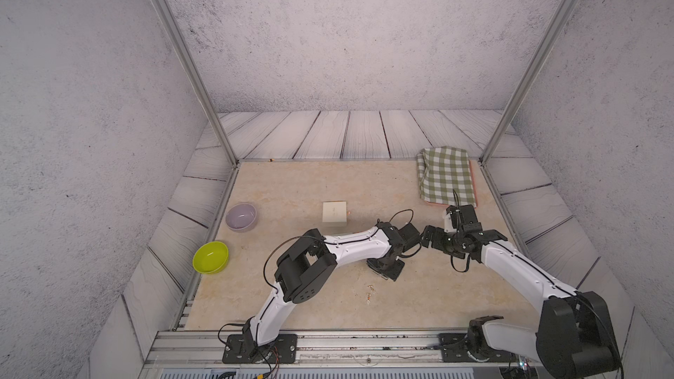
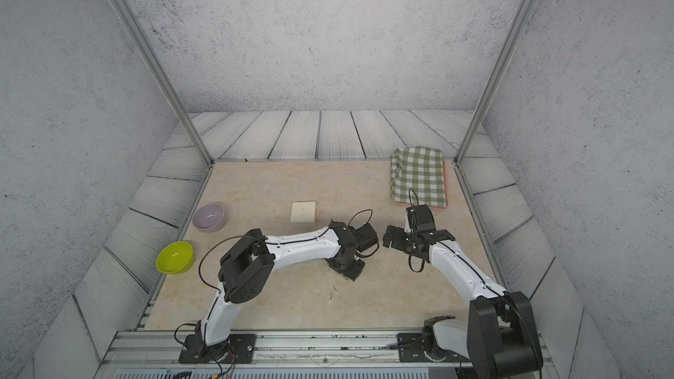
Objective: Place the earrings into the drawer-style jewelry box
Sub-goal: Pick up the earring from the center of the board.
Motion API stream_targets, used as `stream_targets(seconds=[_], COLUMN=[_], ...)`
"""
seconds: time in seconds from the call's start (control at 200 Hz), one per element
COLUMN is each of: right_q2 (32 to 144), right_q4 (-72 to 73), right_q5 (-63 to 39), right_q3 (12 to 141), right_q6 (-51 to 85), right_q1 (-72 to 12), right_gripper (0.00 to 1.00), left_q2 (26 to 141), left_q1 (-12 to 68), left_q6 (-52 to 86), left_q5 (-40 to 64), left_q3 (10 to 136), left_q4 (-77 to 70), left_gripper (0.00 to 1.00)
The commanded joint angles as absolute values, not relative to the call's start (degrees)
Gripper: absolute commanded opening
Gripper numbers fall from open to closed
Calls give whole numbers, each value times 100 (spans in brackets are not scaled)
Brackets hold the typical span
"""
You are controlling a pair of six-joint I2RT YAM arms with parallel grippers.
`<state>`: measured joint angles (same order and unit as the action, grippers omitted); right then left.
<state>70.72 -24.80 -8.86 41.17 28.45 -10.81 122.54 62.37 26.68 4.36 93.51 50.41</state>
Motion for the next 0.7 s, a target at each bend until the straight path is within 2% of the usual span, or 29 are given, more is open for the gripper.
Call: stream_targets(seconds=[0.0, 0.03, 0.135, 0.2, 0.255, 0.37, 0.455, 0.525, 0.635, 0.696], right_q2=[7102, 7094, 7046, 6936, 6750, 6197, 5883, 5902, 6306, 6512], right_q4=[-2500, -2505, -2497, -2358, -1912, 131, 2393, 3937, 4946, 5355], right_q5=[-925, -922, -1003, -1354, -1856, -2293, -2024, -1952, -2581, -3150], right_q3=[4074, 4077, 4069, 4050, 3912, 3236, 2448, 1968, 1838, 1847], right_q6=[2761, 2759, 2694, 2497, 2387, 2739, 2391, 1740, 1628, 1641], right_q1=[-1053, -1054, -1041, -1049, -1046, -1371, -2193, -2705, -2768, -2754], right_gripper=[99, 99, 99, 100, 96, 87, 86, 88, 89, 84], left_q2=[12190, 12186, 12099, 11932, 11678, 10894, 10149, 9657, 9241, 9176], left_q1=[6196, 6196, 6196, 6164, 6095, 5654, 5062, 4567, 3979, 3680], left_q6=[2627, 2623, 2630, 2623, 2636, 2720, 2888, 3045, 3405, 3580], left_q5=[456, 456, 416, 443, 562, 1071, 1944, 2760, 3711, 4300], left_q3=[9441, 9449, 9466, 9467, 9429, 9050, 8415, 7883, 7245, 7004], left_q4=[5153, 5163, 5206, 5240, 5239, 4954, 4272, 3499, 2495, 2093], left_gripper=[4, 0, 0, 0, 0, 0, 0, 0, 0, 0])
